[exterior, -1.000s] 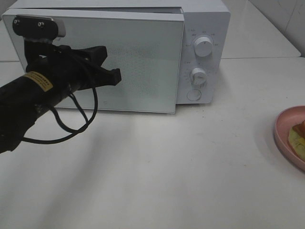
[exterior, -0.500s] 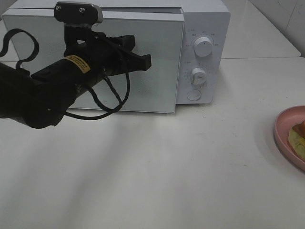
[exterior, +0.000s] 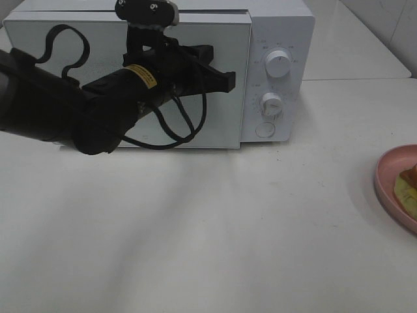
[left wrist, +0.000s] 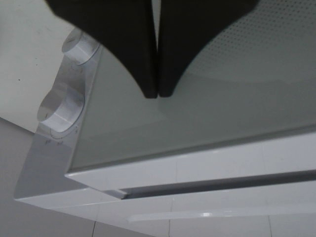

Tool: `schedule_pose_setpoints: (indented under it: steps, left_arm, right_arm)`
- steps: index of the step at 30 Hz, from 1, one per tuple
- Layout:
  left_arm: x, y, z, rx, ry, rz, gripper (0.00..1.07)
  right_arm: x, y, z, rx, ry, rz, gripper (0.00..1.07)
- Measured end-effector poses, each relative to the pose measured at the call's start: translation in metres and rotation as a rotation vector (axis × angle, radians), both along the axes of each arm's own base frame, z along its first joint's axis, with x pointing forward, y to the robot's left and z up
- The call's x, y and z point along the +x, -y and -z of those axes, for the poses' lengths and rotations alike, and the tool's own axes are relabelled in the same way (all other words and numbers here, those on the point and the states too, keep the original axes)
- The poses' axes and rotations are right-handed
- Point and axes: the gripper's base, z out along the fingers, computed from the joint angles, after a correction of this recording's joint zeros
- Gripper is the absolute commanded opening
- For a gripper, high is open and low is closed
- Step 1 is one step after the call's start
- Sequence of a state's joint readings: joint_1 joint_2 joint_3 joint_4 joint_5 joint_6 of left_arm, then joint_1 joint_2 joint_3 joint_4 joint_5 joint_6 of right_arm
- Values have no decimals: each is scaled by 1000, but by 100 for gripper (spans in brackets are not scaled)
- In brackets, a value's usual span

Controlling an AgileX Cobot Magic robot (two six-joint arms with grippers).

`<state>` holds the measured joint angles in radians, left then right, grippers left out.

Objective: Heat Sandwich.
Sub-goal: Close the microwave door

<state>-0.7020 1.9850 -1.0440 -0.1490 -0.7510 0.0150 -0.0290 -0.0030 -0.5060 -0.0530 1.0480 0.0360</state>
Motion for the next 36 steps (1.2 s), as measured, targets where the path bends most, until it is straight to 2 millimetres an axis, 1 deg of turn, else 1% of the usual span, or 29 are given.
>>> schedule_pose_setpoints:
  steps: [1, 5, 6, 10, 23, 27, 31, 34, 36]
  left_arm:
    - [4, 4, -1, 17, 5, 2, 0]
    - [12, 10, -1, 27, 11, 0, 0]
    - [17, 12, -1, 28, 13, -3, 0]
    - [19, 19, -2, 38, 16, 15, 0]
    - [19, 21, -2, 40, 21, 22, 0]
    - [17, 19, -3, 40, 18, 21, 0]
    - [13, 12, -4, 32, -3, 0, 0]
    - [8, 0, -6, 23, -24, -32, 0]
    - [5, -3, -6, 21, -32, -39, 0]
  right_arm:
    - [0, 0, 0, 0, 0, 0, 76]
    - [0, 0, 0, 0, 0, 0, 76]
    - [0, 0, 0, 0, 0, 0, 76]
    - [0, 0, 0, 0, 0, 0, 76]
    - [0, 0, 0, 0, 0, 0, 76]
    - [0, 0, 0, 0, 0, 0, 76]
    - [0, 0, 0, 0, 0, 0, 76]
    - [0, 0, 0, 0, 0, 0, 76]
    - [0, 0, 0, 0, 0, 0, 76]
